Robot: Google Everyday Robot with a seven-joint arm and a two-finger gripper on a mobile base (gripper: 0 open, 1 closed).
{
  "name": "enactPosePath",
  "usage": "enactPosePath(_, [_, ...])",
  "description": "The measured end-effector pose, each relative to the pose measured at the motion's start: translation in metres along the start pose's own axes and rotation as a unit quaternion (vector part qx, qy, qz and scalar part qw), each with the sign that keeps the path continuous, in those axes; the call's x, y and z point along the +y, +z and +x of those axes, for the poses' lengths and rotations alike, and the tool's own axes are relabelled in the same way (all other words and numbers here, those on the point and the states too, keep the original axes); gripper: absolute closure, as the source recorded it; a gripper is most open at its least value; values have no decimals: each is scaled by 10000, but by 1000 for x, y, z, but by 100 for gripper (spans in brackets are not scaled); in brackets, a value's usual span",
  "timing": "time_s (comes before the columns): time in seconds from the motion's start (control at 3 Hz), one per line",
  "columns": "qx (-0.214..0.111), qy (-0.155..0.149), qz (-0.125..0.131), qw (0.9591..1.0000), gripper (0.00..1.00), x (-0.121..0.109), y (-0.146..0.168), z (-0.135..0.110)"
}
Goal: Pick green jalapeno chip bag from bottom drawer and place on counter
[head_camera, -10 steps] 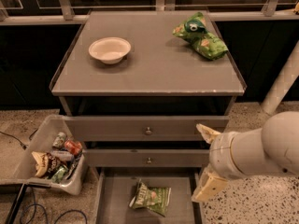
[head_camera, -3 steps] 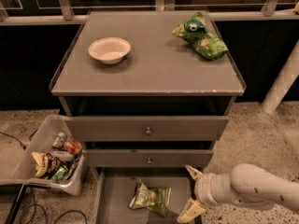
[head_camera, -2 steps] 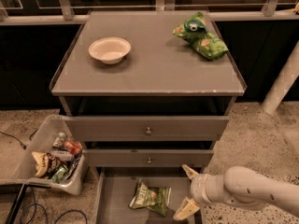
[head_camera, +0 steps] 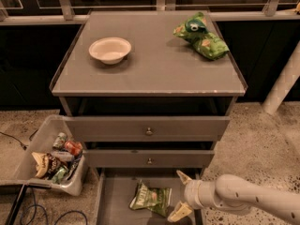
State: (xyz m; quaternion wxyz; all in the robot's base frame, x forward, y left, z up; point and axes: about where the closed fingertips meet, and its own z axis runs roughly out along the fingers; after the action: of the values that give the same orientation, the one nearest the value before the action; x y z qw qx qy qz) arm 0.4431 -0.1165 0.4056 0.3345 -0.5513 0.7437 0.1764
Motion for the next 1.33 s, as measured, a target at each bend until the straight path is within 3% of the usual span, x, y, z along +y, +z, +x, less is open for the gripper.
enactPosePath(0.67, [-403,220,-118,9989,0,0,72,37])
enactPosePath(1.0, [-401,217,-121,9989,0,1,73,37])
enactPosePath(1.33, [-366,201,-205,9989,0,1,97,38])
